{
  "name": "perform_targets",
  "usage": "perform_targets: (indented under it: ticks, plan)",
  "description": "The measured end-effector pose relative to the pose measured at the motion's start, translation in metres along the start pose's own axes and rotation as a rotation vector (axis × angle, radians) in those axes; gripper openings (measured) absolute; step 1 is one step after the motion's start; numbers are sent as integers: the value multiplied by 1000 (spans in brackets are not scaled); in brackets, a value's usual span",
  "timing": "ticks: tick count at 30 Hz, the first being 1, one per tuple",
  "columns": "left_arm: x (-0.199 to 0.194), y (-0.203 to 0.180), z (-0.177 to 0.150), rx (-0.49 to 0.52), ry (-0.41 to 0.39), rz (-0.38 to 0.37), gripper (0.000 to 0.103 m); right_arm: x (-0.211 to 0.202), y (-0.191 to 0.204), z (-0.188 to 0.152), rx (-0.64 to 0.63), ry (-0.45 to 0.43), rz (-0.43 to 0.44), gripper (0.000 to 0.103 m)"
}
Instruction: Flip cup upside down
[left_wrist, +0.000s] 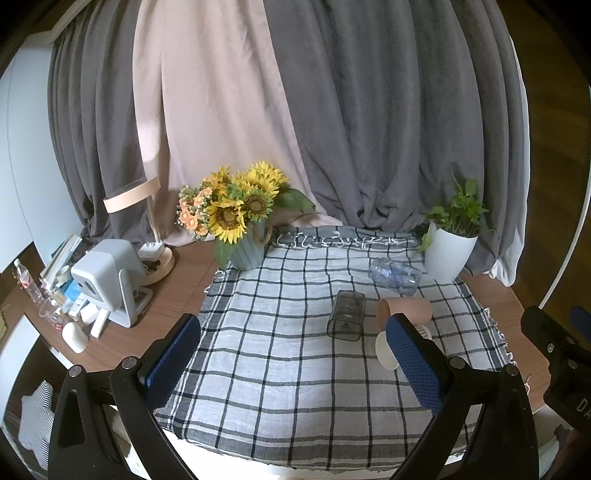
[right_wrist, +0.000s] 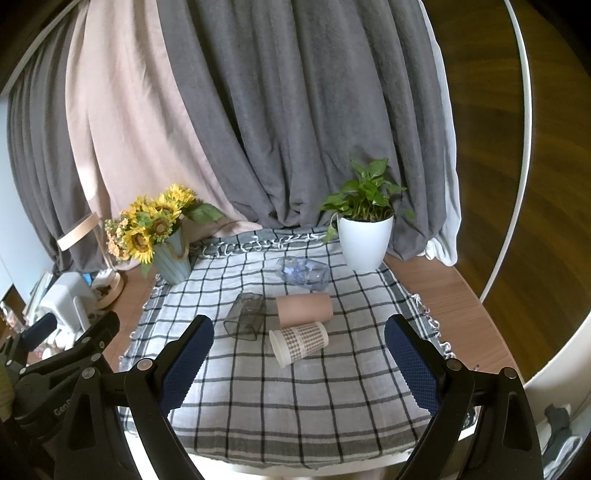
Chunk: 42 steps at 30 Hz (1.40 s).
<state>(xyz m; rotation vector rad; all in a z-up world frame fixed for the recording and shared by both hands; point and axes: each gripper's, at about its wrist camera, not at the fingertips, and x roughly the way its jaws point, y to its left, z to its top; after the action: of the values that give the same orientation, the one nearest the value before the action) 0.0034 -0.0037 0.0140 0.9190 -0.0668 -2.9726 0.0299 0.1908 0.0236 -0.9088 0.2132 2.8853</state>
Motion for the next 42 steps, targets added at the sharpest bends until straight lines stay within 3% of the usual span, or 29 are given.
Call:
perform_targets:
  ticks: [42]
  plan:
    - [4, -1, 2, -1, 10, -2, 102, 7, -3, 0, 8, -4, -10, 94]
